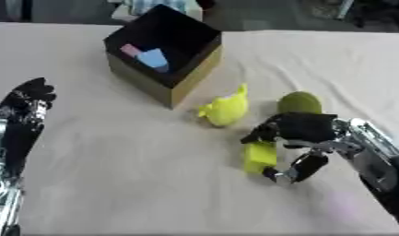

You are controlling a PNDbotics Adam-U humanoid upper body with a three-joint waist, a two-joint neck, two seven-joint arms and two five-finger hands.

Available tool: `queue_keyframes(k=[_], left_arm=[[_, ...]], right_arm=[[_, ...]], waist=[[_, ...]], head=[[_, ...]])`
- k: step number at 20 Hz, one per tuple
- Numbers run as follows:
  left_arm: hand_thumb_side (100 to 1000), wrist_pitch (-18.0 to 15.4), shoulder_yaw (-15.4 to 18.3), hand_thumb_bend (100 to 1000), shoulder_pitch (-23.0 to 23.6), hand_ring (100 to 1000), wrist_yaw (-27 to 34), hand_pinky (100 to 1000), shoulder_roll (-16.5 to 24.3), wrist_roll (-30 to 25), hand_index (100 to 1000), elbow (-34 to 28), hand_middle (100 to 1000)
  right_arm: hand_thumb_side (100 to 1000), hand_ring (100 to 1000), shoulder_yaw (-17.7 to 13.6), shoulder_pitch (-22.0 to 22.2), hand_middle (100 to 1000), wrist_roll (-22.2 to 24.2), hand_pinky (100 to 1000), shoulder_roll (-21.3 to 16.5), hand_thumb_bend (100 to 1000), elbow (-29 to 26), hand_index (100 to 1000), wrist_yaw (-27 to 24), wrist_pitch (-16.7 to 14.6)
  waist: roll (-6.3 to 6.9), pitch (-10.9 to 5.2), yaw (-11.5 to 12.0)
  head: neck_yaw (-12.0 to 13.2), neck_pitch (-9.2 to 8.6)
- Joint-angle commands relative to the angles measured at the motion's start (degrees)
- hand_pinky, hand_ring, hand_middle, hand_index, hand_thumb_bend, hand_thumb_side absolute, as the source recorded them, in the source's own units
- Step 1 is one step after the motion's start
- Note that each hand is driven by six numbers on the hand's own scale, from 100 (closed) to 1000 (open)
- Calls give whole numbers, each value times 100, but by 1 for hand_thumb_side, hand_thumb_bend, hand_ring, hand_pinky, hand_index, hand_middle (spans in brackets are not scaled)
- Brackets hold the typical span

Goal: Pick up objects on the table and place them in the box.

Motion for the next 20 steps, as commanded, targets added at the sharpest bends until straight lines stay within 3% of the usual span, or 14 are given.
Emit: queue_keyframes(k=[1,2,6,7,9,12,13,14,20], left_arm=[[661,-6,7,100,-45,768,10,824,99,-2,848,-66,716],[661,-6,8,100,-44,768,10,824,98,-2,848,-65,716],[661,-8,12,100,-42,767,13,824,94,-1,848,-66,715],[661,-8,15,100,-41,767,14,824,94,2,848,-66,715],[662,-8,20,100,-37,767,16,825,94,7,848,-66,715],[662,-8,28,100,-28,767,14,825,95,12,847,-65,714],[662,-7,31,100,-24,767,13,825,97,14,847,-65,714],[662,-8,32,100,-22,767,12,825,98,15,847,-66,714],[662,-12,20,100,8,767,10,825,109,0,847,-57,714]], right_arm=[[500,643,-79,-89,639,931,720,-42,163,23,882,118,-1089],[500,643,-84,-95,639,876,720,-30,163,35,882,141,-1089],[325,587,-150,-112,521,603,696,10,100,44,789,142,-1089],[238,577,-182,-116,508,522,690,12,100,27,765,126,-1089],[194,566,-265,-117,493,356,684,0,100,-14,751,75,-1089],[141,555,-474,-136,489,111,682,-56,100,-51,745,-118,-1087],[166,552,-557,-178,490,18,682,-93,100,-76,745,-208,-1070],[103,549,-618,-227,489,-70,682,-141,100,-107,747,-311,-1046],[100,551,-840,-1017,478,-385,689,-451,100,-105,751,-932,-791]], waist=[[-35,-116,8],[-35,-116,8],[-31,-115,4],[-30,-114,1],[-28,-112,-5],[-27,-114,-20],[-28,-117,-25],[-30,-121,-29],[-38,-166,-43]], head=[[-25,30],[-25,30],[-17,29],[-13,28],[-1,29],[24,36],[34,37],[40,36],[39,58]])
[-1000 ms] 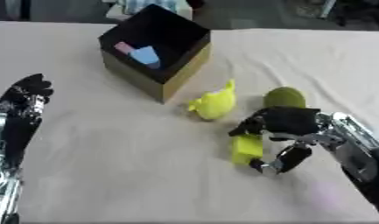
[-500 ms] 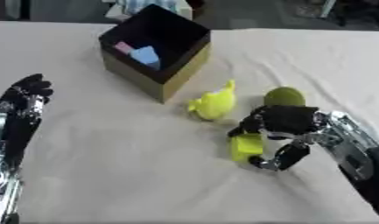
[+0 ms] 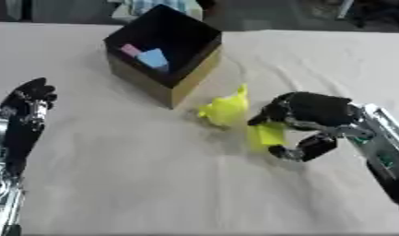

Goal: Pick up objects on the table and place them in the box.

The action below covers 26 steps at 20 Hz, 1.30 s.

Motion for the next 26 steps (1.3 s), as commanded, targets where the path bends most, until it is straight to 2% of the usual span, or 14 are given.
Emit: queue_keyframes(k=[1,4,7,16,20,26], left_arm=[[662,-14,11,100,-17,767,11,825,109,-8,847,-57,713],[662,-22,-2,100,-10,766,17,825,111,-20,846,-54,713],[663,-29,-34,100,-4,766,26,825,99,-45,846,-44,713],[662,-57,-175,100,-49,766,56,826,62,-178,846,-17,713],[662,-68,-258,100,-65,766,67,825,51,-261,846,3,713],[659,-88,-351,100,-134,765,93,825,18,-358,847,19,712]], right_arm=[[100,552,-155,-461,479,225,690,-280,100,29,753,-381,-158],[100,559,-212,-944,481,378,693,-269,100,333,759,-693,-47],[100,567,-355,-1388,482,592,696,-50,100,737,762,-741,90],[100,575,-1128,-2710,493,1148,697,1270,100,2116,772,42,863],[100,578,-1359,-2975,512,1034,698,1791,100,2769,784,444,1194],[100,591,-1750,-3022,569,542,694,2185,100,3708,831,1026,1597]], waist=[[-36,-176,9],[-29,-194,49],[-19,-207,113],[10,-233,437],[1,-259,641],[39,-275,923]], head=[[-6,57],[-47,53],[-142,33],[-519,-67],[-754,-70],[-1097,-113]])
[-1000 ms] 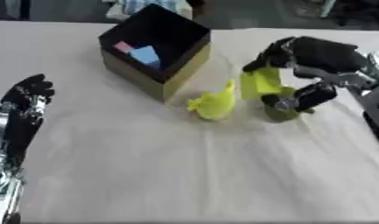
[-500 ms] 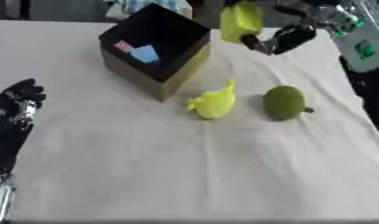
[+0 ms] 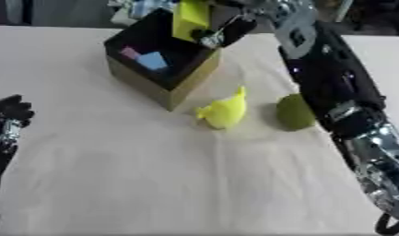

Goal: Pick up objects on the table and place them in the box.

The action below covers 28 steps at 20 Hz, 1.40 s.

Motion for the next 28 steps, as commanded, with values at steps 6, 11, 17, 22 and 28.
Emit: queue_keyframes(k=[6,11,17,22,28], left_arm=[[658,-25,-42,100,-130,765,49,825,-1,-57,847,-47,712],[658,-25,-39,100,-129,765,47,826,-1,-56,847,-42,711],[659,-24,-22,100,-107,764,37,826,5,-42,847,-40,711],[659,-21,-6,100,-91,763,31,826,11,-22,847,-38,710],[660,-12,55,100,-63,763,15,826,47,36,847,-44,709]], right_arm=[[385,724,-414,-54,795,-823,735,206,100,641,947,868,442],[549,826,-444,-16,942,-1339,805,253,100,699,1000,1384,611],[576,879,-351,-44,985,-1856,843,283,144,901,1000,1947,337],[585,964,-274,-35,1000,-1954,910,256,253,977,1000,2343,62],[579,943,0,-101,1000,-1965,884,13,255,703,1000,2220,-390]], waist=[[62,-196,137],[69,-197,128],[72,-199,61],[75,-196,9],[40,-168,-140]], head=[[-224,-130],[-239,-124],[-191,-120],[-174,-131],[-99,-139]])
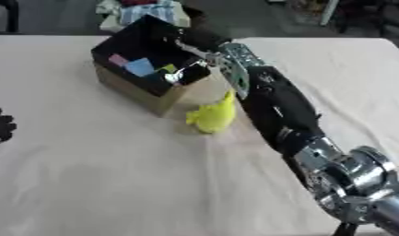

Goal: Pick up objects on the table and place them in the box.

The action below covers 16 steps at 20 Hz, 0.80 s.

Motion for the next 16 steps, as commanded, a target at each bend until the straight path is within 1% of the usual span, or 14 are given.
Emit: queue_keyframes(k=[1,3,6,9,10,11,13,16], left_arm=[[660,-1,90,100,-20,763,-30,826,105,58,847,-79,709],[660,5,125,100,-12,763,-44,826,134,91,847,-84,709],[661,11,164,100,-3,762,-58,826,155,136,847,-95,709],[661,16,171,100,0,762,-62,826,159,151,847,-101,709],[662,16,175,100,0,762,-64,827,164,155,847,-103,708],[662,16,200,100,0,762,-69,827,180,173,847,-110,708],[662,21,234,100,13,762,-79,827,196,205,847,-116,708],[662,23,246,100,14,761,-83,827,203,221,847,-123,708]], right_arm=[[575,941,263,-194,1000,-11,880,-327,261,-377,1000,-191,-291],[581,933,541,-169,999,-59,871,-519,236,-659,1000,-376,-481],[584,928,882,-45,994,-136,866,-799,230,-1032,1000,-662,-768],[584,928,906,-3,994,-21,866,-938,230,-1102,1000,-964,-1070],[644,920,891,6,978,47,853,-975,212,-1085,1000,-1056,-1167],[654,920,948,77,976,128,852,-1062,210,-1080,1000,-1139,-1264],[692,916,1191,330,967,311,847,-1327,194,-1175,1000,-1322,-1459],[740,914,1520,672,962,580,843,-1710,188,-1284,1000,-1596,-1697]], waist=[[25,-145,-63],[1,-125,-148],[-22,-98,-246],[-26,-95,-266],[-34,-86,-277],[-45,-61,-347],[-46,-41,-443],[-48,-29,-464]], head=[[78,-77],[145,-85],[202,-107],[215,-110],[225,-112],[271,-120],[335,-125],[355,-140]])
